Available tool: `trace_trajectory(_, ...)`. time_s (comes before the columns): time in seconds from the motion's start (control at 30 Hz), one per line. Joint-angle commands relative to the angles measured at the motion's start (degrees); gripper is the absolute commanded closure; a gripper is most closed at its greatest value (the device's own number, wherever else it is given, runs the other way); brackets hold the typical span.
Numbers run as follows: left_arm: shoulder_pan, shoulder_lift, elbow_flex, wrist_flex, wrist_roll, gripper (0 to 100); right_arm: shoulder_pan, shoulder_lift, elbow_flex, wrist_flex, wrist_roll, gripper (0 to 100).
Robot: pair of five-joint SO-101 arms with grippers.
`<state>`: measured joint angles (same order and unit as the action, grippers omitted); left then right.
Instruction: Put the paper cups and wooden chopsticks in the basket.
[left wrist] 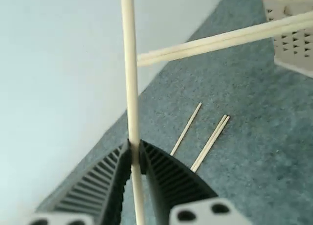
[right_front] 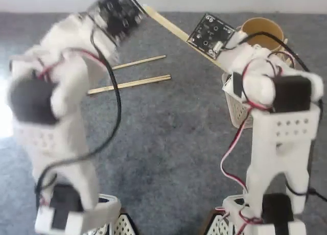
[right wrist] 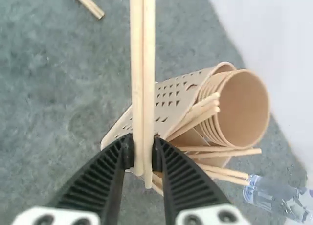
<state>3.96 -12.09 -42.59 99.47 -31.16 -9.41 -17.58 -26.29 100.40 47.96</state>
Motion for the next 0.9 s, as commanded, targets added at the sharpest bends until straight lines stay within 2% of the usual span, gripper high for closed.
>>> trace_trajectory(0.0, 4.0, -8.4, 5.8, -2.3, 6.4, 99, 1.7, -4.4, -0.4, 1.5, -2.2, 99.1)
trace_trajectory(0.17, 4.0, -11.3, 11.6, -3.6, 14.7, 99, 5.4, -7.3, -0.4, 0.9, -3.3, 99.1)
trace_trajectory(0.37, 4.4, -16.4, 14.5, -6.2, 25.0, 99, 11.5, -8.0, -0.4, -3.0, -14.1, 99.1)
trace_trajectory(0.47, 4.3, -19.5, 18.8, -8.4, 31.2, 99, 13.2, -8.2, -0.4, -3.1, -21.8, 99.1)
trace_trajectory(0.67, 4.0, -27.5, 37.3, -17.6, 42.6, 99, 15.7, -8.3, -0.4, -3.4, -36.3, 99.1)
trace_trajectory(0.77, 4.3, -34.7, 48.9, -24.4, 44.2, 99, 15.5, -10.5, 0.3, -3.6, -40.4, 99.1)
trace_trajectory(0.87, 4.3, -43.3, 59.2, -31.3, 43.9, 99, 15.4, -15.9, 6.4, -8.7, -42.3, 99.1)
